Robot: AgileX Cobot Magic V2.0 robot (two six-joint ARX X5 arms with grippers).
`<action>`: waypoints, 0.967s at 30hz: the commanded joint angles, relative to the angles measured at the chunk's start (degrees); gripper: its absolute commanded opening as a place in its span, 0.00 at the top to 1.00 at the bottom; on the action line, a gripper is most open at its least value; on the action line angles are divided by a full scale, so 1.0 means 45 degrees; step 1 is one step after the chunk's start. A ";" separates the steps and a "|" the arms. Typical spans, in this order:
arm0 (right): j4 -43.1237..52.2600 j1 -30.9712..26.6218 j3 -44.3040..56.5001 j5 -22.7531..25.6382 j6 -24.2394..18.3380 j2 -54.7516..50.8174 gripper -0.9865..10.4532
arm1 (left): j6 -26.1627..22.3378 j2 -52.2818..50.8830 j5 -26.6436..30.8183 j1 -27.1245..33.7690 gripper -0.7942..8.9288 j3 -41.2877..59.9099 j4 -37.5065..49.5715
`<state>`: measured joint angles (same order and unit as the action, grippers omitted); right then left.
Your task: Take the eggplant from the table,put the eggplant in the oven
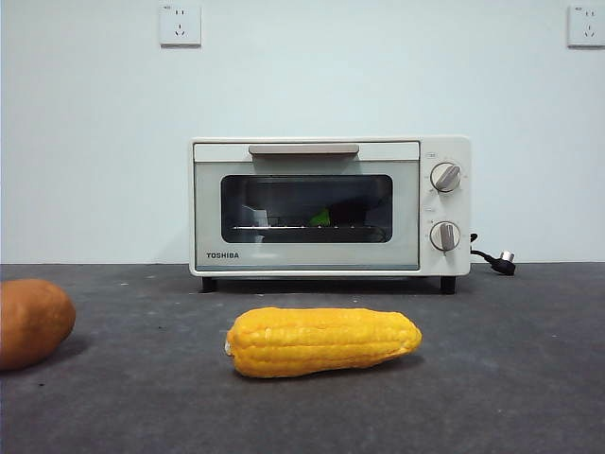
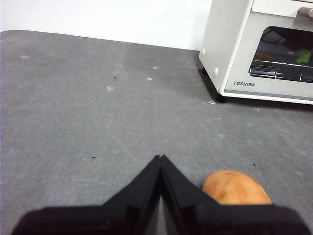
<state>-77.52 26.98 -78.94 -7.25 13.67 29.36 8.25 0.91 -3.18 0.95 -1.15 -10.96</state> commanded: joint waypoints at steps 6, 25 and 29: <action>-0.0321 -0.0034 0.0087 0.1481 -0.1588 -0.0073 0.91 | 0.0121 0.0010 -0.0044 -0.0029 0.92 0.0087 0.0165; 0.3968 -0.5746 0.0117 -0.0369 -0.3857 -0.1117 0.91 | 0.0121 0.0087 -0.0039 -0.0029 0.92 0.0087 0.0165; 0.4396 -0.6785 0.0175 -0.0918 -0.3857 -0.1345 0.91 | 0.0121 0.0087 -0.0044 -0.0029 0.92 0.0087 0.0165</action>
<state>-58.35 -3.05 -78.59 -11.05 -3.16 24.01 8.27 1.37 -3.20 0.95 -1.15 -10.92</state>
